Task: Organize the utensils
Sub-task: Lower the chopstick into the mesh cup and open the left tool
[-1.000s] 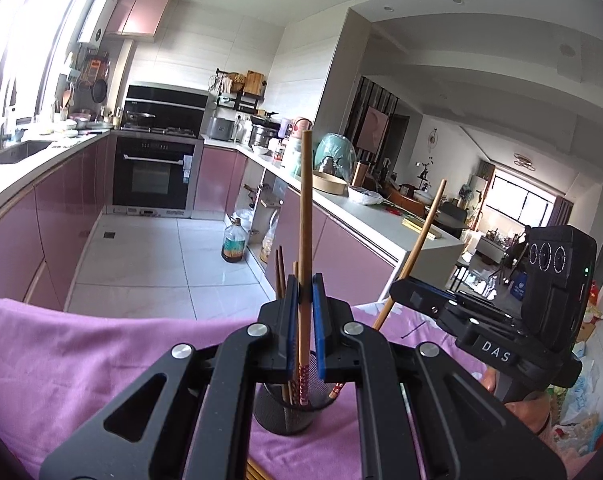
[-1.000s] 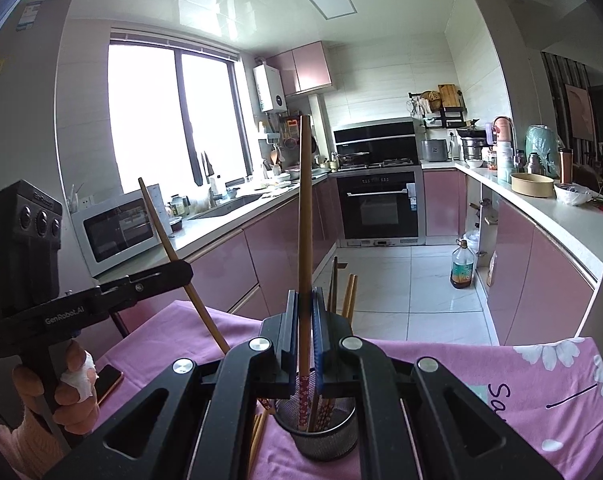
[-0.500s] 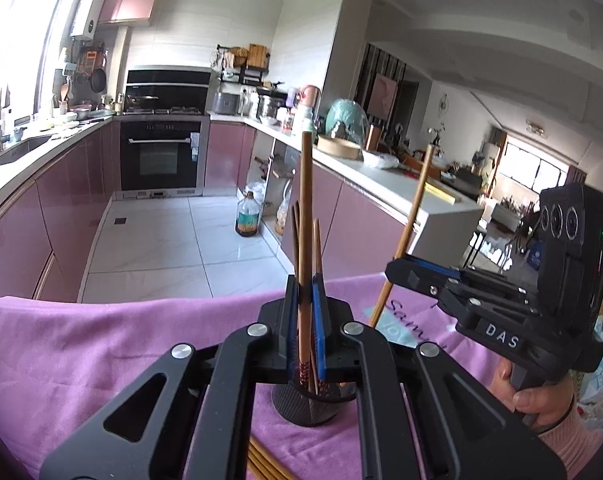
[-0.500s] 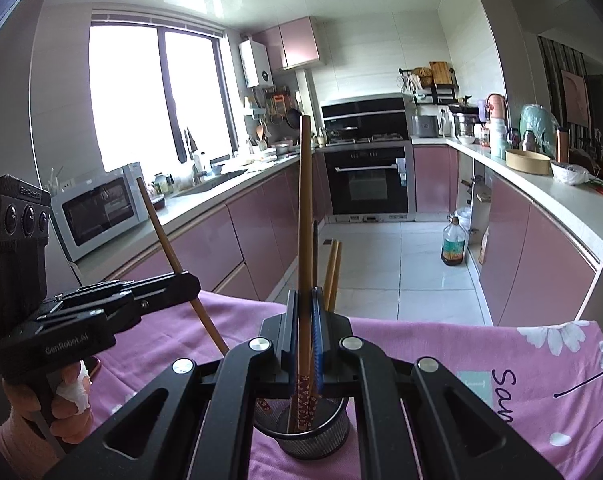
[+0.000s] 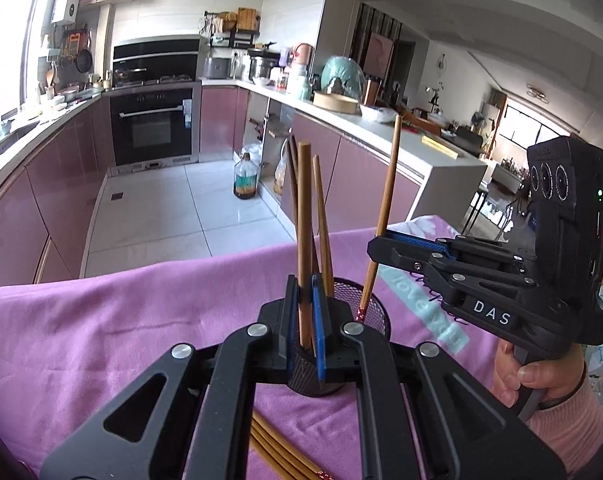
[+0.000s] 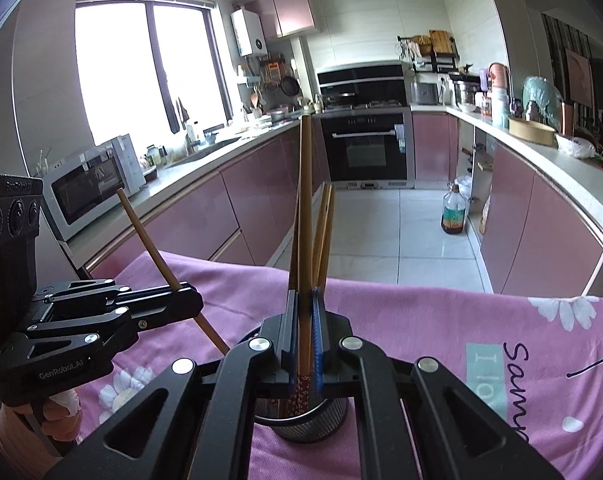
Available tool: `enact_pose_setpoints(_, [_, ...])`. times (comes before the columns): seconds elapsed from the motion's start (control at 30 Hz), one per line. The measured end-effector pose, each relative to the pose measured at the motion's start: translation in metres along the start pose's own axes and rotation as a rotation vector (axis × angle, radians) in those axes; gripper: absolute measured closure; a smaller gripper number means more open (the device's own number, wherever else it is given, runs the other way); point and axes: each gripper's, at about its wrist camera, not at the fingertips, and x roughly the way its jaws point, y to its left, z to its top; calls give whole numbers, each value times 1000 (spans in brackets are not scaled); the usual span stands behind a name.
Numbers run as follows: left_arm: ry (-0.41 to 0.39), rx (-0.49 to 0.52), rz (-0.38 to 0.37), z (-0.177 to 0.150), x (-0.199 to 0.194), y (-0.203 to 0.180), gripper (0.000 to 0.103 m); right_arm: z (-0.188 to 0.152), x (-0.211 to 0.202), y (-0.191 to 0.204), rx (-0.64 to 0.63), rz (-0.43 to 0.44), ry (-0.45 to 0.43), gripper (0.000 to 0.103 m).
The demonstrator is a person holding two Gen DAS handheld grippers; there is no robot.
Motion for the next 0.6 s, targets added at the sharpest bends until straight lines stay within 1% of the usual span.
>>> enact_pose_setpoints(0.07, [20,0,0,1,4,1,96,-1,5,-1,3,-2,18,98])
enact_pose_setpoints(0.27, [37,-11,-4,7,12,5,95,-2,19,-5,17,-11,59,98])
enact_pose_setpoints(0.47, [45,-20,11,13,22,12,95,-1,25,-8,34,-19,65,96])
enact_pose_setpoints(0.5, [47,-23,12,6,21,8,95,0,25,-8,36,-23,64,96])
enact_pose_setpoints(0.6, [56,-36,15,7,29,11,95,-1,26,-8,43,-29,61,96])
